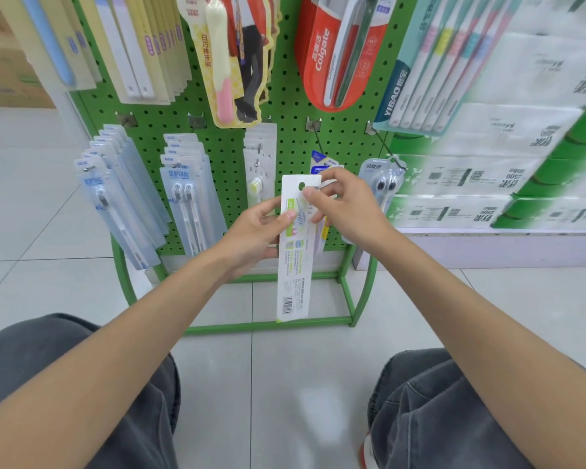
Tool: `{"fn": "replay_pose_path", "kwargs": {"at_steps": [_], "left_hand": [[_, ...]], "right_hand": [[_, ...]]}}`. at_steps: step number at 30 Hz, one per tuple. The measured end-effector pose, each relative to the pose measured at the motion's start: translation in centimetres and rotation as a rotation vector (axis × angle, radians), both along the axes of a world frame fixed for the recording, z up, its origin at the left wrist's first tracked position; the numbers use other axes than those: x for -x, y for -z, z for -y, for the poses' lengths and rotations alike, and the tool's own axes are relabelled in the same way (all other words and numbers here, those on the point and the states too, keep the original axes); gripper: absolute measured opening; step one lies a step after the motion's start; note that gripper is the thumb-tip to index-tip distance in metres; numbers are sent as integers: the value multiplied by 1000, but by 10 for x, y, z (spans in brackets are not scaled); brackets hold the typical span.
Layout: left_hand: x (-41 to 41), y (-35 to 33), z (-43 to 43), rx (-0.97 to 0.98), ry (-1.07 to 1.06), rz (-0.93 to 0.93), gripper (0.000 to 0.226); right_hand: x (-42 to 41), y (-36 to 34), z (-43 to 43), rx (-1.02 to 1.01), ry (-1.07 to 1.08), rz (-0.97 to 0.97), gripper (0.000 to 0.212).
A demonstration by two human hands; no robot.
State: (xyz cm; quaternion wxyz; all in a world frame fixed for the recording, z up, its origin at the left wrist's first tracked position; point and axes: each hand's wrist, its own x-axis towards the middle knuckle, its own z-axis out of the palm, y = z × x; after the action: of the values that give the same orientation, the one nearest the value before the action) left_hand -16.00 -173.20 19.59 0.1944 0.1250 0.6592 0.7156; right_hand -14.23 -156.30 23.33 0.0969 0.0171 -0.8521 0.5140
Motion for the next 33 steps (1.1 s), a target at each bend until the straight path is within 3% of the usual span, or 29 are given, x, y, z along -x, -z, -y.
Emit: {"fn": "replay_pose_path", "kwargs": {"at_steps": [5,9,15,20,23,26,29,33], "left_hand": [[-2,-8,1,-128,60,139,40],[1,-10,5,-190,97,264,50],[1,-8,4,-61,283,287,68],[1,-4,3,44,121,204,42],[1,1,-2,190,-38,74,38],[5,8,-2,284,-188,-32,38],[5,8,-1,263,-185,-69,23],[7,4,-2,287,-199,-95,24]], "right_hand": [[7,-4,4,3,40,-18,18],[9,-11,3,181,10,3,14],[14,-12,1,440,-69,85,11],[13,-14,8,537,-112,178,28],[13,-17,9,498,-102,210,34],[11,-18,10,385,-106,139,27],[14,-14,10,209,-65,5,21],[20,-12,8,-21,65,-119,17]]}}
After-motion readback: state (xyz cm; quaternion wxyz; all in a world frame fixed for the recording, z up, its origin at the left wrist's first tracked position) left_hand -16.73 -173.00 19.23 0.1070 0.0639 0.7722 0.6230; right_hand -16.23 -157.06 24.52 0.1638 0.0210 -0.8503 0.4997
